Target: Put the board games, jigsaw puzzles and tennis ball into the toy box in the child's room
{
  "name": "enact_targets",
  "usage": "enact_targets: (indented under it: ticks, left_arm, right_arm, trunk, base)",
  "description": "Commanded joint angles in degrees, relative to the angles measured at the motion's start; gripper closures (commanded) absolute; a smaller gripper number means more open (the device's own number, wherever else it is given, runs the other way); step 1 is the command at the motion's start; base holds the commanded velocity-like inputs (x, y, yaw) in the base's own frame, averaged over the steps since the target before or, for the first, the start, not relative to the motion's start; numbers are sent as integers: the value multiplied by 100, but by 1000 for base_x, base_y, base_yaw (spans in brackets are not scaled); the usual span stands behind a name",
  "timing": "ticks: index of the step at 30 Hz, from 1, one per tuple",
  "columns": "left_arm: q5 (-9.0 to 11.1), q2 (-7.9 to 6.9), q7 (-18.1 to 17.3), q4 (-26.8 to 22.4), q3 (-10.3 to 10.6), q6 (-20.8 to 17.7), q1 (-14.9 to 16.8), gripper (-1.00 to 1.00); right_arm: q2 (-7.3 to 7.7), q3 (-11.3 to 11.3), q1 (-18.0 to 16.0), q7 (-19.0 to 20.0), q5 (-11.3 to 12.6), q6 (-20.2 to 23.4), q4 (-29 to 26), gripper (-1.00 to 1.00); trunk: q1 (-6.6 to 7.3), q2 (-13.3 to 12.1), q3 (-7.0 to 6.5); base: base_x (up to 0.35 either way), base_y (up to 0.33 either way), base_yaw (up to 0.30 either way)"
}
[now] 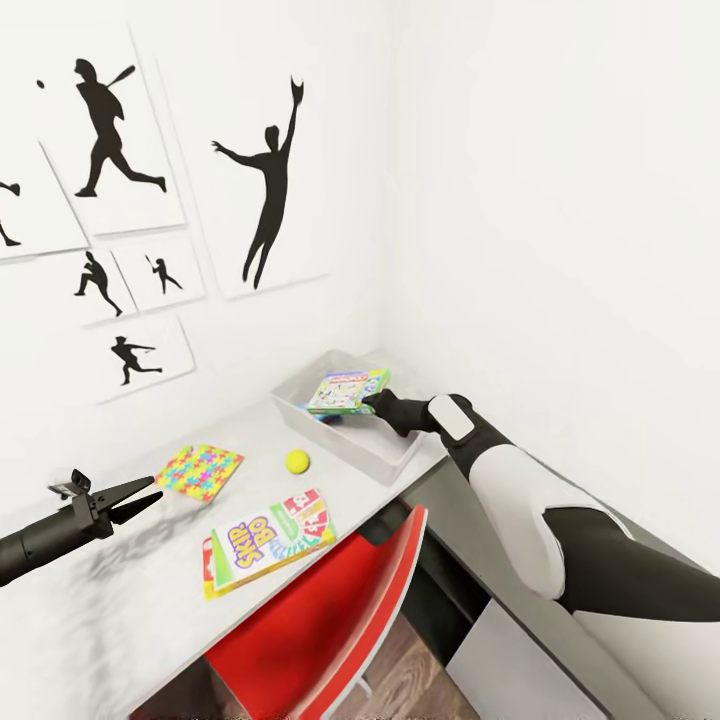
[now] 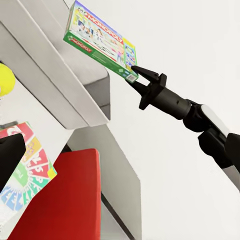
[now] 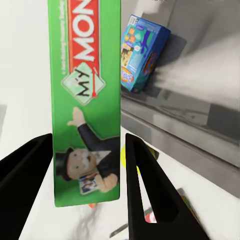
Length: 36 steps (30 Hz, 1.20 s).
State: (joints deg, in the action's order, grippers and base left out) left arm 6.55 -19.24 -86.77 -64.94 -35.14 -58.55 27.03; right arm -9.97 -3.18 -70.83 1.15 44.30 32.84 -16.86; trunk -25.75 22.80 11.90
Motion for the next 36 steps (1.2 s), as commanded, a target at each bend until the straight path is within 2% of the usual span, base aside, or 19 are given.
enact_targets:
  ticks: [1, 8, 13, 20, 27, 36]
  left_arm:
    - [-5, -1, -24, 1, -1, -61, 5, -100]
    - [-5, -1, -24, -1, -1, -61, 5, -100]
    - [-5, -2, -24, 0, -3, -61, 5, -100]
    - [-5, -1, -24, 0, -2, -61, 5, -100]
    - [-11, -1, -24, 1, -1, -59, 5, -100]
    - [-11, -1, -24, 0, -1, -57, 5, -100]
  right_arm:
    - [-3, -33, -42, 11, -25, 28, -1, 100]
    - [-3, -40, -179, -49, -6, 104, -1, 100]
    - [-3, -78, -217, -188, 152, 130, -1, 100]
    - [22, -109, -244, -372, 218, 134, -1, 100]
    - [181, -258, -350, -1101, 635, 135, -1, 100]
    - [214, -271, -378, -1280, 766, 162, -1, 100]
  trunk:
    - [-3, 12, 21]
    - [-3, 12, 87]
    - [-3, 12, 134]
    - [-3, 12, 173]
    - [-3, 12, 178]
    - [-3, 12, 179]
  base:
    - [0, 0, 0]
    - [0, 0, 0]
    - [0, 0, 0]
    - [0, 0, 0]
    - [0, 0, 0]
    - [0, 0, 0]
